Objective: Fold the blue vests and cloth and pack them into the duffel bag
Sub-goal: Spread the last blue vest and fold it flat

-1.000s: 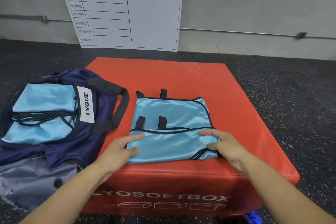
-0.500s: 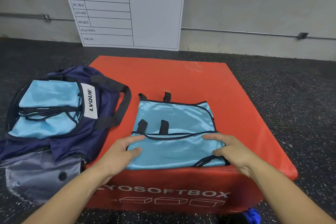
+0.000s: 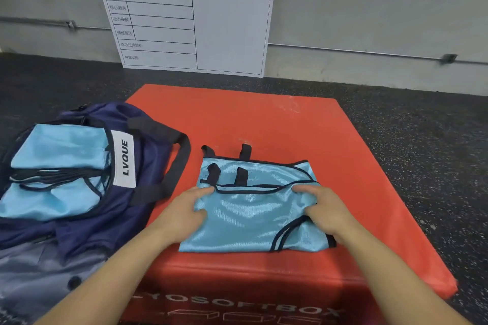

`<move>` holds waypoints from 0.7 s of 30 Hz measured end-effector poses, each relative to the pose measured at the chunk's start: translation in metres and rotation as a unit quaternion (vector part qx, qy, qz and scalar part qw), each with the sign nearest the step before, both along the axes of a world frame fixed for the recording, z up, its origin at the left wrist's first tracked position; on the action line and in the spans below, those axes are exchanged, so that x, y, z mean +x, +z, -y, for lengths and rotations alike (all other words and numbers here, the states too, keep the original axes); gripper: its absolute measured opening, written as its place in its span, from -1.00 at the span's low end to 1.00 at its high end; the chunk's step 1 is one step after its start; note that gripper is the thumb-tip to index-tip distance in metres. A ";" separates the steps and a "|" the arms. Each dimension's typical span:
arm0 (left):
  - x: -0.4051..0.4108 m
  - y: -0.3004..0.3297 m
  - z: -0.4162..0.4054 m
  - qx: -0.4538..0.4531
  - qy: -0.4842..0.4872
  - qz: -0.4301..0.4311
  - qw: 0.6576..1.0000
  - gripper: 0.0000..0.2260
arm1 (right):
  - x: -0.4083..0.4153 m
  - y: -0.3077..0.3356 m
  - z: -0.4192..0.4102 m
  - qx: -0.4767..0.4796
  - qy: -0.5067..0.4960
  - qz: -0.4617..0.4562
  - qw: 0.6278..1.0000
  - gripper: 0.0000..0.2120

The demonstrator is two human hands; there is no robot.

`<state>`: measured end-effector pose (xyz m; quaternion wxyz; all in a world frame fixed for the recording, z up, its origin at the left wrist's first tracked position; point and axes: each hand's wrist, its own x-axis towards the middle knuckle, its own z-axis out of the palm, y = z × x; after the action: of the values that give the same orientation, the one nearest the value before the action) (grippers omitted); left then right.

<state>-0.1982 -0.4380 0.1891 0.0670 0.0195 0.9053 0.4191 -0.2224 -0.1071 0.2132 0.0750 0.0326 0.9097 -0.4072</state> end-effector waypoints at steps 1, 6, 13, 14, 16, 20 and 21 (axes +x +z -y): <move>-0.004 0.002 0.000 -0.013 -0.007 -0.001 1.000 -0.44 | -0.003 0.001 0.002 0.021 0.009 0.001 1.000 -0.33; -0.026 0.014 0.005 -0.021 -0.025 -0.056 0.998 -0.45 | -0.018 0.017 0.003 0.029 0.032 -0.066 0.997 -0.35; -0.061 0.004 0.012 -0.019 0.031 -0.059 0.998 -0.48 | -0.055 0.011 -0.002 -0.003 0.023 -0.113 0.993 -0.38; -0.062 0.000 0.011 -0.026 0.039 -0.050 0.998 -0.49 | -0.060 0.003 -0.003 0.015 0.017 -0.091 0.996 -0.40; -0.066 -0.004 0.009 -0.027 0.057 -0.048 0.997 -0.50 | -0.066 -0.004 -0.003 0.015 -0.003 -0.056 0.998 -0.45; -0.070 -0.005 0.007 -0.028 0.060 -0.072 0.995 -0.50 | -0.076 -0.007 -0.013 -0.006 -0.064 -0.049 0.997 -0.46; -0.071 -0.006 0.007 -0.037 0.057 -0.072 0.995 -0.49 | -0.077 -0.008 -0.017 -0.001 -0.074 -0.049 0.996 -0.44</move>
<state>-0.2689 -0.4445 0.1830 -0.0216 -0.0045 0.9222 0.3861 -0.2994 -0.0903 0.2049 -0.0004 0.0798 0.9068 -0.4139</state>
